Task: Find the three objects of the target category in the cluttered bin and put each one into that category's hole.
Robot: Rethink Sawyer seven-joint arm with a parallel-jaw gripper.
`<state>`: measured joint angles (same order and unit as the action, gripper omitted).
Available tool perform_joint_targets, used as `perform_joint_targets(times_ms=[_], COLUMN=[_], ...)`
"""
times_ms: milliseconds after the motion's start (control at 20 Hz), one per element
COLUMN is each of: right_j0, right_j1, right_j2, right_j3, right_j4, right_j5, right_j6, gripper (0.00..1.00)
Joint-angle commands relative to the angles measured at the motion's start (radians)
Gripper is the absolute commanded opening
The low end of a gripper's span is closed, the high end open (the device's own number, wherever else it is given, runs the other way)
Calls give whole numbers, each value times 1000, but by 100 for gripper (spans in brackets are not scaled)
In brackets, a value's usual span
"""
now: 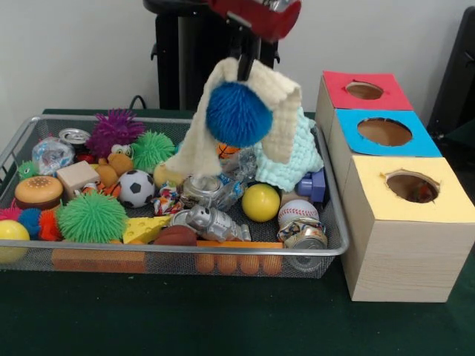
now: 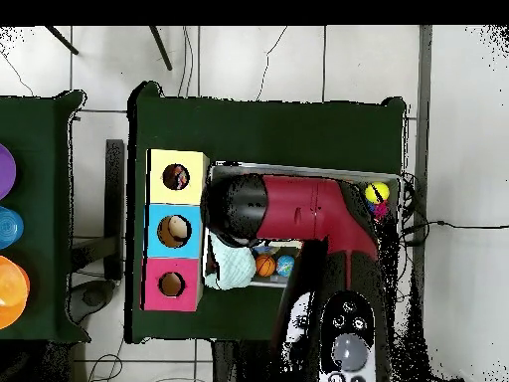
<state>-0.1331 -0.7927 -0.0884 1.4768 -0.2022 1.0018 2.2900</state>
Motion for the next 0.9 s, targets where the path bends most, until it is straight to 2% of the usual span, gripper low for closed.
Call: perform_joint_targets(times_ms=[50, 250, 550, 900], right_j0=[1, -2, 23, 26], right_j1=[-134, -135, -150, -103], right_j2=[9, 19, 1, 8], right_j3=[61, 90, 195, 286], right_j4=[33, 45, 53, 71], right_j5=[216, 193, 134, -20], right_j6=[-21, -7, 48, 112], gripper=[0, 0, 0, 0])
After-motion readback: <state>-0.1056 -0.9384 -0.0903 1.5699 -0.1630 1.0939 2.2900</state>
